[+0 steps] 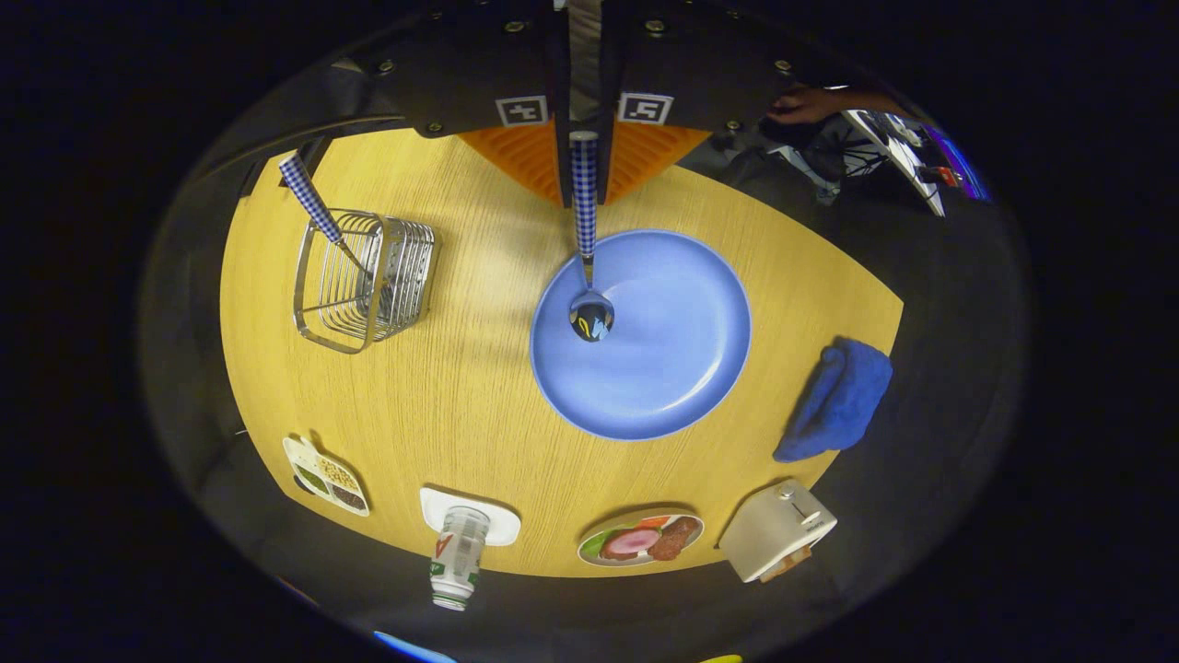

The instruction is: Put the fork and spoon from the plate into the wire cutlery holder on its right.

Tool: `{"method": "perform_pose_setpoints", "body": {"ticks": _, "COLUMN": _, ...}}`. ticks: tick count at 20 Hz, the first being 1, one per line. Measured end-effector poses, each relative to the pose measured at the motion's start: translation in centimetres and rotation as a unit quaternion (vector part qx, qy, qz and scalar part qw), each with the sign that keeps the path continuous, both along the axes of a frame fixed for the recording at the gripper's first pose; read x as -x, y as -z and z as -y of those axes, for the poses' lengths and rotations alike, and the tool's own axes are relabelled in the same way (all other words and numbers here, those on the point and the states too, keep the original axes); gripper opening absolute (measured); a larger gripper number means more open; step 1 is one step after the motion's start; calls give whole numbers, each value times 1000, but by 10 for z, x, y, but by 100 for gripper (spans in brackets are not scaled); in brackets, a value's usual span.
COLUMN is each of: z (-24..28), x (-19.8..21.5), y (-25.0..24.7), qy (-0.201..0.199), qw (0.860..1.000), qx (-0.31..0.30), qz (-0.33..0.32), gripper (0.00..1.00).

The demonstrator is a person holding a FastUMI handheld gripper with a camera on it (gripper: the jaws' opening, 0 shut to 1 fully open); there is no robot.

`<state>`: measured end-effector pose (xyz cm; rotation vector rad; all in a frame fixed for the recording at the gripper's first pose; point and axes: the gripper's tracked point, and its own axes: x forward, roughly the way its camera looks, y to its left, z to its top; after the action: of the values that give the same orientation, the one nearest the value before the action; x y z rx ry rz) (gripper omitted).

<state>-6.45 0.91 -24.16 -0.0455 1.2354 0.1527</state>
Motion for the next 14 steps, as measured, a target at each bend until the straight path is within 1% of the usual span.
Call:
{"method": "perform_pose_setpoints", "body": {"ticks": 2, "z": 6, "x": 7, "y": -9, "qy": 1, "qw": 1000, "qx": -10, "qz": -10, "gripper": 14}}
{"method": "perform_pose_setpoints", "body": {"ticks": 5, "z": 6, "x": 15, "y": -31, "qy": 33, "qw": 995, "qx": -80, "qz": -41, "gripper": 14}}
{"method": "perform_pose_setpoints", "body": {"ticks": 7, "z": 15, "x": 15, "y": -45, "qy": 52, "qw": 991, "qx": -109, "qz": -56, "gripper": 13}}
{"method": "perform_pose_setpoints", "body": {"ticks": 8, "z": 22, "x": 14, "y": -51, "qy": 56, "qw": 990, "qx": -112, "qz": -57, "gripper": 13}}
{"method": "perform_pose_setpoints", "body": {"ticks": 10, "z": 42, "x": 9, "y": -59, "qy": 54, "qw": 992, "qx": -97, "qz": -55, "gripper": 13}}
{"method": "perform_pose_setpoints", "body": {"ticks": 14, "z": 61, "x": 8, "y": -95, "qy": 56, "qw": 992, "qx": -104, "qz": -51, "gripper": 13}}
